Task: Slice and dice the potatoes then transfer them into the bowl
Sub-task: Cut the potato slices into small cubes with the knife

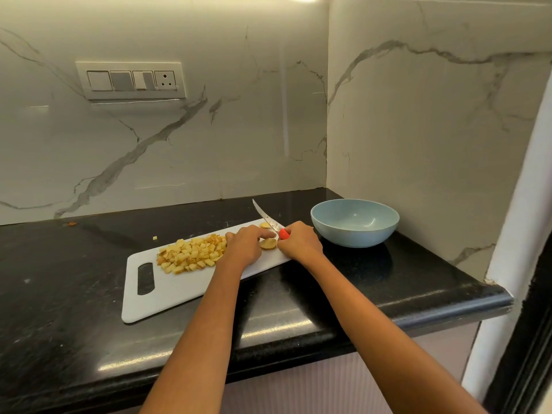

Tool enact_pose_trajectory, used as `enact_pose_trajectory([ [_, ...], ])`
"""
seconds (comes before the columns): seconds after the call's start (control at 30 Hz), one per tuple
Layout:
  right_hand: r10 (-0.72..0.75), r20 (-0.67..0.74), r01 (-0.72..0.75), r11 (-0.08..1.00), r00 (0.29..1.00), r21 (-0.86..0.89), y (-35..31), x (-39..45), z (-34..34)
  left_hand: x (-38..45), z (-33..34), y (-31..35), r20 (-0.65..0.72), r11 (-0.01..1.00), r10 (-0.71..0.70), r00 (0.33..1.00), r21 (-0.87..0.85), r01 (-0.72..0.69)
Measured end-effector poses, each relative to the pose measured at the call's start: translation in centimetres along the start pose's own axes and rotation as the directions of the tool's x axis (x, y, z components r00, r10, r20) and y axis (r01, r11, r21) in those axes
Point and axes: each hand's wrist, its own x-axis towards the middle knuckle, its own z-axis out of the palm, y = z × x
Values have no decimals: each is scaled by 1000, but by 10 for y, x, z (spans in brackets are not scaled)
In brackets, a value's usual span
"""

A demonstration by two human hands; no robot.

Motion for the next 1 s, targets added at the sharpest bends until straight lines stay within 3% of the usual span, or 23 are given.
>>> enact_pose_trajectory([
  [0.17,43,-72,-36,995,996,96,5,0,-6,0,0,1,36,997,16,999,78,-19],
  [0.37,21,-77,-18,999,997,33,4,-8,-7,0,-1,-2,17,997,33,999,70,-34],
  [0.5,-19,-81,4,984,997,-178,4,-28,-12,-4,-1,-1,-6,999,24,1000,35,-24],
  [0.7,-155,-92,91,868,984,-488,2,-56,-12,-16,-2,-2,-73,986,-2,997,-167,-10],
  [1.0,-203,-86,125,828,975,-547,1,-67,-12,-23,-2,1,-121,971,-49,991,-236,19],
])
